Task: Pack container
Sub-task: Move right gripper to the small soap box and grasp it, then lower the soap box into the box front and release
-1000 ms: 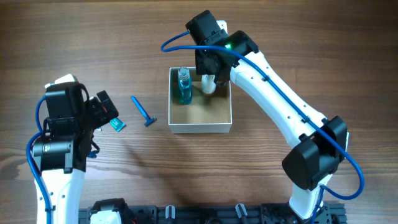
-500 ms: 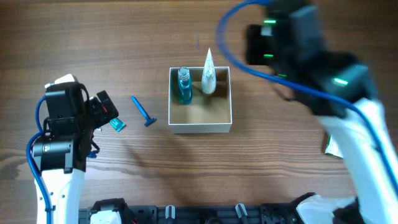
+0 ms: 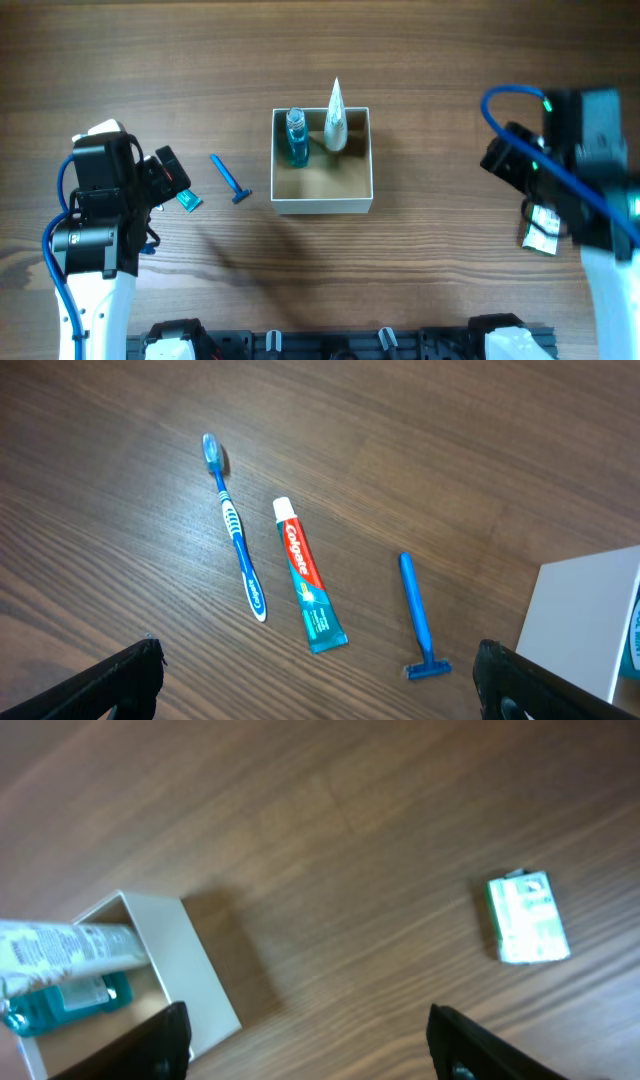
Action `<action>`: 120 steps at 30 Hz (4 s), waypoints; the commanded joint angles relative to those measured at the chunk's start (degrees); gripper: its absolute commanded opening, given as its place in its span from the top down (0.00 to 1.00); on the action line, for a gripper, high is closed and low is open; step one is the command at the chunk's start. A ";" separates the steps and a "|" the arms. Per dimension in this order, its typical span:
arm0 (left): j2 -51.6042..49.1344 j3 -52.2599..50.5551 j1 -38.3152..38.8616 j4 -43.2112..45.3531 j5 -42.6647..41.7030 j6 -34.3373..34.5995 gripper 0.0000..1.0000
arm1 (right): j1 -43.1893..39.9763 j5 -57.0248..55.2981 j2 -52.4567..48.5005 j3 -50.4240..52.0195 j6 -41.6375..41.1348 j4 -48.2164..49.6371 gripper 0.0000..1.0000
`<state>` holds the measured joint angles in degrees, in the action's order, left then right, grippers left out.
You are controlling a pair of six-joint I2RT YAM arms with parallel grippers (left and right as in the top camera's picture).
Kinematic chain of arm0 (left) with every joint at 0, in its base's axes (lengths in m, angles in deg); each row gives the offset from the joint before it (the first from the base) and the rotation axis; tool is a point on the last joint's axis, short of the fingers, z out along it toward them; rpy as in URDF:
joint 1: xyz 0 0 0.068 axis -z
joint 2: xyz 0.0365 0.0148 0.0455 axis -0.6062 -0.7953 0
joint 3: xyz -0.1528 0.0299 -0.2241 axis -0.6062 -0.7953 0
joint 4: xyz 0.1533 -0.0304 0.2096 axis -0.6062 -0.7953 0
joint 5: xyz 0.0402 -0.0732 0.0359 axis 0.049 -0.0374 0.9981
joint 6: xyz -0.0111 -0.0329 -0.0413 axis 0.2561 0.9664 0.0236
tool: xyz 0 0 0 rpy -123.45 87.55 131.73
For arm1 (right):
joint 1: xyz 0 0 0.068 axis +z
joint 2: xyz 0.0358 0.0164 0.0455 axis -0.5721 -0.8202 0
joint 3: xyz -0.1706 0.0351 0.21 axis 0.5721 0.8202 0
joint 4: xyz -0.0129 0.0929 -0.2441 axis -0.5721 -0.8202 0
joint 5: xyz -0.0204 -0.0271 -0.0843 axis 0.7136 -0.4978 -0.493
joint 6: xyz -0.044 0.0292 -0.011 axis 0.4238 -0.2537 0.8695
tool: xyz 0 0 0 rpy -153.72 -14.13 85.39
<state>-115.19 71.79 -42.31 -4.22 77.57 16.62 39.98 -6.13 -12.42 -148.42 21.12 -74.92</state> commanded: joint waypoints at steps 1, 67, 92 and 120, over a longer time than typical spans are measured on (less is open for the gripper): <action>0.00 0.90 -0.44 0.17 0.87 0.52 0.00 | -6.62 6.71 4.35 12.87 1.18 4.87 0.12; 0.00 0.90 -0.44 -0.26 0.48 0.52 0.00 | -38.36 9.46 -27.82 31.63 30.23 35.34 0.69; 0.00 0.90 -0.44 -0.48 0.46 0.52 0.00 | 31.87 11.28 -18.10 5.18 76.70 24.74 0.91; 0.00 0.90 -0.44 -0.46 0.46 0.52 0.00 | 32.15 9.81 -24.06 5.16 67.04 27.39 0.01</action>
<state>-115.19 71.86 -42.31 -4.66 77.55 16.62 71.78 4.47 -43.72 -142.28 91.77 -47.88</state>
